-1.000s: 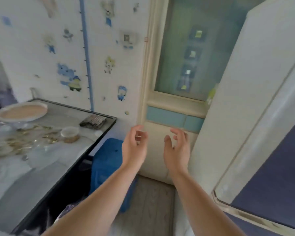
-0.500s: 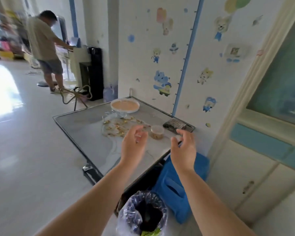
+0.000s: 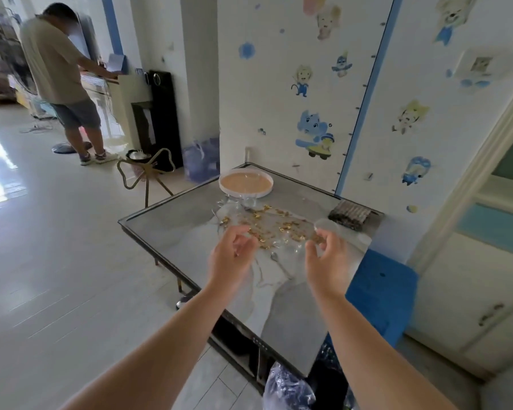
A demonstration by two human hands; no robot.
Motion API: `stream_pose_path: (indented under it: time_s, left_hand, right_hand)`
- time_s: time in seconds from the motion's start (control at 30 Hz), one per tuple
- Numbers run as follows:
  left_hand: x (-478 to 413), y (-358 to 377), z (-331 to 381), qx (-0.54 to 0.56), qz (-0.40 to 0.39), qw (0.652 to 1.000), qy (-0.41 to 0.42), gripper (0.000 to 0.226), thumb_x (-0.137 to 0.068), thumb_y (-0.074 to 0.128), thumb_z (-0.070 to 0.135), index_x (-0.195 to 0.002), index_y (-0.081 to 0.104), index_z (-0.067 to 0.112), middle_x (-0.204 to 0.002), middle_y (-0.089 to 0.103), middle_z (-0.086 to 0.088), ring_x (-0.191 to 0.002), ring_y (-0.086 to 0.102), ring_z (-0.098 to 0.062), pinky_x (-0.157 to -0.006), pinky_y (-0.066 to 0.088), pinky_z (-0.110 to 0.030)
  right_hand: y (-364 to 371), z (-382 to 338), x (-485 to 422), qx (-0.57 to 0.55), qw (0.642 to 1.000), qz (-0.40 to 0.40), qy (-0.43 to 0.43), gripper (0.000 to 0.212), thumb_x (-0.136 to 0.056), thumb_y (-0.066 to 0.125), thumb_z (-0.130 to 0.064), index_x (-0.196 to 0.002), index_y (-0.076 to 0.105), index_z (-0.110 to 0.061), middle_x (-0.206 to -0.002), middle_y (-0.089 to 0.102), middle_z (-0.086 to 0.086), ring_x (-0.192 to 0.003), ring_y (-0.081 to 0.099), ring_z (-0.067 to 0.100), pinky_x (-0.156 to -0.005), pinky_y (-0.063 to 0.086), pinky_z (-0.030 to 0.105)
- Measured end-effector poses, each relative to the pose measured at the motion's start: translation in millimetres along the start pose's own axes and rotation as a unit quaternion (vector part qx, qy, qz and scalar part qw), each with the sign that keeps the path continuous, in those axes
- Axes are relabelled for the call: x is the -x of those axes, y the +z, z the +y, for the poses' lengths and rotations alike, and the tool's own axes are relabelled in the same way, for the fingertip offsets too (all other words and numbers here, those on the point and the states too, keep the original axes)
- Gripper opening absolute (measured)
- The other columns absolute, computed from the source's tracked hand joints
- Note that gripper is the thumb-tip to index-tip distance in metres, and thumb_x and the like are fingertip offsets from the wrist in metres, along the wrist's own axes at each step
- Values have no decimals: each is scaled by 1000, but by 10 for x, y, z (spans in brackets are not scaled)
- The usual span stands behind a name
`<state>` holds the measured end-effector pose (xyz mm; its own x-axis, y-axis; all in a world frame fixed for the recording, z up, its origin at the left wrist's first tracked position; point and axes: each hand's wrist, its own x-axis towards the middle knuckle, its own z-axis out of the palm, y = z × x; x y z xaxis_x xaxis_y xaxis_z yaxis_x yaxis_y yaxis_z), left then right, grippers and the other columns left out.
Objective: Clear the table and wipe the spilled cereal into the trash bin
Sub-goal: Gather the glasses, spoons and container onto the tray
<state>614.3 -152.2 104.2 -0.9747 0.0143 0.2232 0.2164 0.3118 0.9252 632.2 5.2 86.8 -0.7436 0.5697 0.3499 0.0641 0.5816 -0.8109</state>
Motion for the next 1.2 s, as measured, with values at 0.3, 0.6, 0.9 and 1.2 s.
stream_pose_path:
  time_s: [0.3,0.6,0.9,1.2]
  left_hand:
    - [-1120,-104,-638,-18,-34,999,-16,27,-90,56,24,-116,57,16,-87,56,15,-75,50,6,-61,39,-3]
    - [-2492,-272,-973,-104,-86,991,-16,28,-90,55,28,-117,56,22,-103,62,7,-88,57,-6,-70,40,-12]
    - [-3460,-47,-1415,-103,-137,984,-48,29,-91,55,27,-119,56,18,-96,59,7,-77,51,1,-62,38,-11]
    - [-4568,67,-2043,-88,-239,965,-58,26,-90,56,28,-115,56,20,-87,56,13,-76,52,0,-63,38,-12]
  right_hand:
    - [1166,30,-621,-14,999,-3,45,34,-91,52,-15,-124,50,-10,-127,48,10,-104,52,18,-80,43,29]
    - [2275,-114,-1586,9,997,-12,82,36,-88,54,-13,-123,51,-10,-123,52,11,-107,53,24,-88,49,41]
    - [2664,232,-2101,53,991,18,124,33,-86,55,-15,-119,54,-12,-120,55,10,-105,53,22,-88,47,38]
    - [3408,384,-2468,93,976,27,196,30,-89,52,-17,-119,52,-17,-124,53,6,-108,52,19,-89,46,36]
